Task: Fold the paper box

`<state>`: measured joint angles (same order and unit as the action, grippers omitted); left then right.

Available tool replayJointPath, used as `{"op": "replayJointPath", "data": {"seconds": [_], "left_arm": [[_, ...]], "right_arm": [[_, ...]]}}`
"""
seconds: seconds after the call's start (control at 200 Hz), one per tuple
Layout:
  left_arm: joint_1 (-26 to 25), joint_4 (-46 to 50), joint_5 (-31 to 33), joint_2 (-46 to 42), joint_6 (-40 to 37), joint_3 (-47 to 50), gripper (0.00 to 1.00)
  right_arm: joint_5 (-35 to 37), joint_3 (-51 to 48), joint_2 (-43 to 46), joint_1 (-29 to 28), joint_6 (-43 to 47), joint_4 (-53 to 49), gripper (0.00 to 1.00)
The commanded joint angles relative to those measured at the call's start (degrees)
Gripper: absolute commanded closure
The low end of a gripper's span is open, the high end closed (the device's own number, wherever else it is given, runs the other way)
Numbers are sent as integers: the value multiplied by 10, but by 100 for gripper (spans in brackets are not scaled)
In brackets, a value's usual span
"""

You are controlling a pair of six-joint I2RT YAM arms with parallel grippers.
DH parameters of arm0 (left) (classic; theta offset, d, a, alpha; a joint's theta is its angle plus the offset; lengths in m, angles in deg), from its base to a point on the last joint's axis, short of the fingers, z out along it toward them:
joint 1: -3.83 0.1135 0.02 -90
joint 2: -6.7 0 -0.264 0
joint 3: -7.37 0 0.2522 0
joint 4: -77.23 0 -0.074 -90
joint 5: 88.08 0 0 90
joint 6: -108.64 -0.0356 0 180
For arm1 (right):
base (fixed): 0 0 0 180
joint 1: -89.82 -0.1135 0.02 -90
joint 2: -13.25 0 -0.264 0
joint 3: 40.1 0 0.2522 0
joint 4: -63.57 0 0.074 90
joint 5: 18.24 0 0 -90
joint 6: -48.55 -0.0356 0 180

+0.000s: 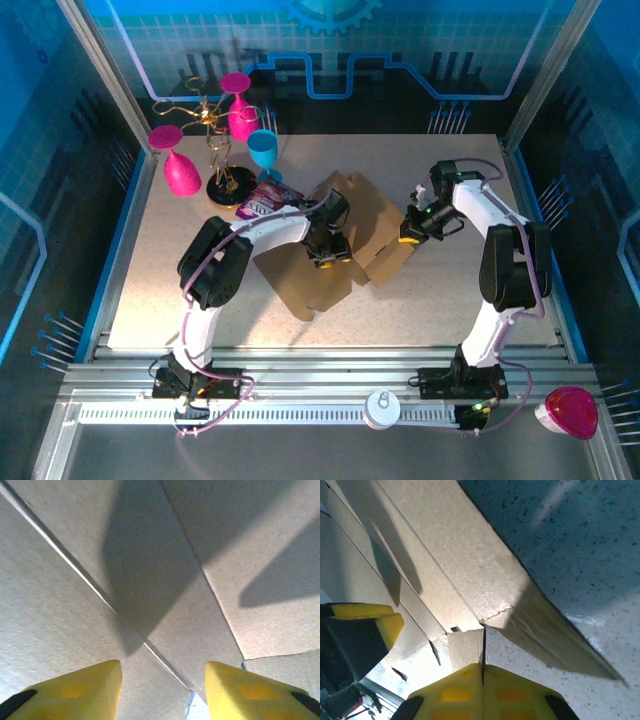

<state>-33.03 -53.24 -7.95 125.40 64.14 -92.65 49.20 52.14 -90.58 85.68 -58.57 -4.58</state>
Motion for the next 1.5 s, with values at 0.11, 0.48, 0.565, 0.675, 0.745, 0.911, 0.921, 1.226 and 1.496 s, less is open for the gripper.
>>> {"op": "replayJointPath", "data": {"seconds": [0.11, 0.48, 0.565, 0.675, 0.745, 0.911, 0.921, 1.226, 1.496], "left_arm": [[-15, 7, 32, -140, 72, -44, 44], [-97, -94, 103, -294, 333, -34, 33], [-118, -131, 128, -304, 397, -27, 31], [-134, -166, 152, -308, 466, -21, 30], [-138, -210, 162, -306, 509, -6, 29], [-146, -266, 184, -288, 563, -3, 23], [-146, -268, 187, -286, 563, -4, 22], [-138, -337, 194, -216, 569, -38, 20], [-115, -411, 195, -168, 553, -60, 30]], "right_arm": [[52, 45, 98, 0, -69, -38, 100], [53, 35, 264, 17, -406, 76, 100], [56, 23, 292, 18, -488, 128, 100], [78, 10, 322, 14, -585, 182, 100], [94, 4, 335, 6, -631, 205, 100], [127, -36, 365, -8, -739, 274, 100], [128, -37, 365, -8, -742, 275, 100], [123, -16, 356, -24, -774, 263, 100], [111, -9, 361, -32, -773, 238, 100]]}}
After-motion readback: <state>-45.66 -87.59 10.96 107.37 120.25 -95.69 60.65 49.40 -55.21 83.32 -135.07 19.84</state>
